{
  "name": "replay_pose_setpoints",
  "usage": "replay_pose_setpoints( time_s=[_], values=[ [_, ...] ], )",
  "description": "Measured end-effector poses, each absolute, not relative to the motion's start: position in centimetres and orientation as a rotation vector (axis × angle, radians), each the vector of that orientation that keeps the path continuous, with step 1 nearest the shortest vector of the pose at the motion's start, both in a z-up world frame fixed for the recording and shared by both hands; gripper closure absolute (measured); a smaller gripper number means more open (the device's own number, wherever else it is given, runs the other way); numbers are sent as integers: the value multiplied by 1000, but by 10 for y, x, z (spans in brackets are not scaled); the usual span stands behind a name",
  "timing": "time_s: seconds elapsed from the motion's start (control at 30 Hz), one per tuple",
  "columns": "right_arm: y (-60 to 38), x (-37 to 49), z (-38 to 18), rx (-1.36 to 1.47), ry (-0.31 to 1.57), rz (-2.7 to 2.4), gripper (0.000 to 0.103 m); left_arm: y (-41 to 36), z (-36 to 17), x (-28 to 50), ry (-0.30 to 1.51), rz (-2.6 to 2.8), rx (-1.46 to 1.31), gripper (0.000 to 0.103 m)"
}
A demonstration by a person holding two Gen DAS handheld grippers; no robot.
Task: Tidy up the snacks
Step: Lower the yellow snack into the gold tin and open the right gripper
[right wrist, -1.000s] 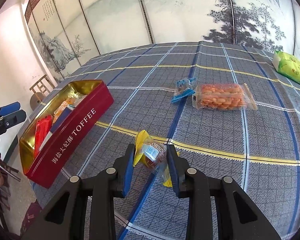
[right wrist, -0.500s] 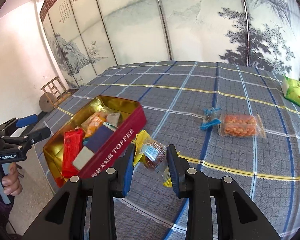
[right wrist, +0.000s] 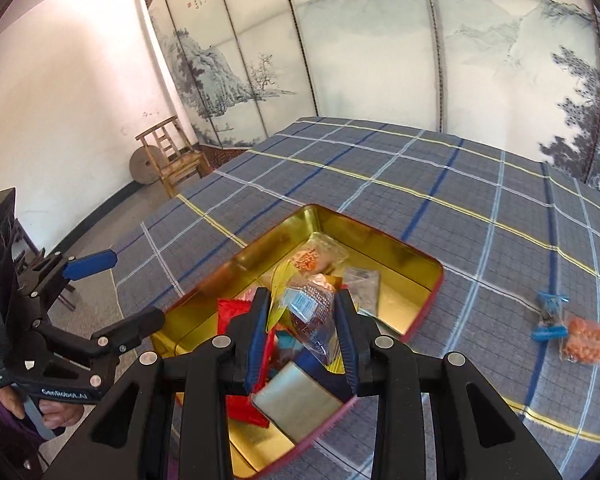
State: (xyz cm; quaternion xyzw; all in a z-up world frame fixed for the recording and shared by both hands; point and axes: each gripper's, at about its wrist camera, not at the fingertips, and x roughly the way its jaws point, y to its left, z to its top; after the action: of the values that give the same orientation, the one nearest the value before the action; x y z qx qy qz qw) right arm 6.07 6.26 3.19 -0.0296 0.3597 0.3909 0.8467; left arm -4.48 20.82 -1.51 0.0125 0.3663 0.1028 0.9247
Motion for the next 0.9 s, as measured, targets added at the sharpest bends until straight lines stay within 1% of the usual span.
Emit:
replay_pose_setpoints(
  time_s=[0.33, 0.9],
  values=[
    [116, 99, 12, -86, 859, 841, 69, 222, -23, -41, 794, 232, 43, 1],
    [151, 126, -9, -120, 944, 807, 69, 233, -34, -37, 808, 220, 49, 1]
  ],
)
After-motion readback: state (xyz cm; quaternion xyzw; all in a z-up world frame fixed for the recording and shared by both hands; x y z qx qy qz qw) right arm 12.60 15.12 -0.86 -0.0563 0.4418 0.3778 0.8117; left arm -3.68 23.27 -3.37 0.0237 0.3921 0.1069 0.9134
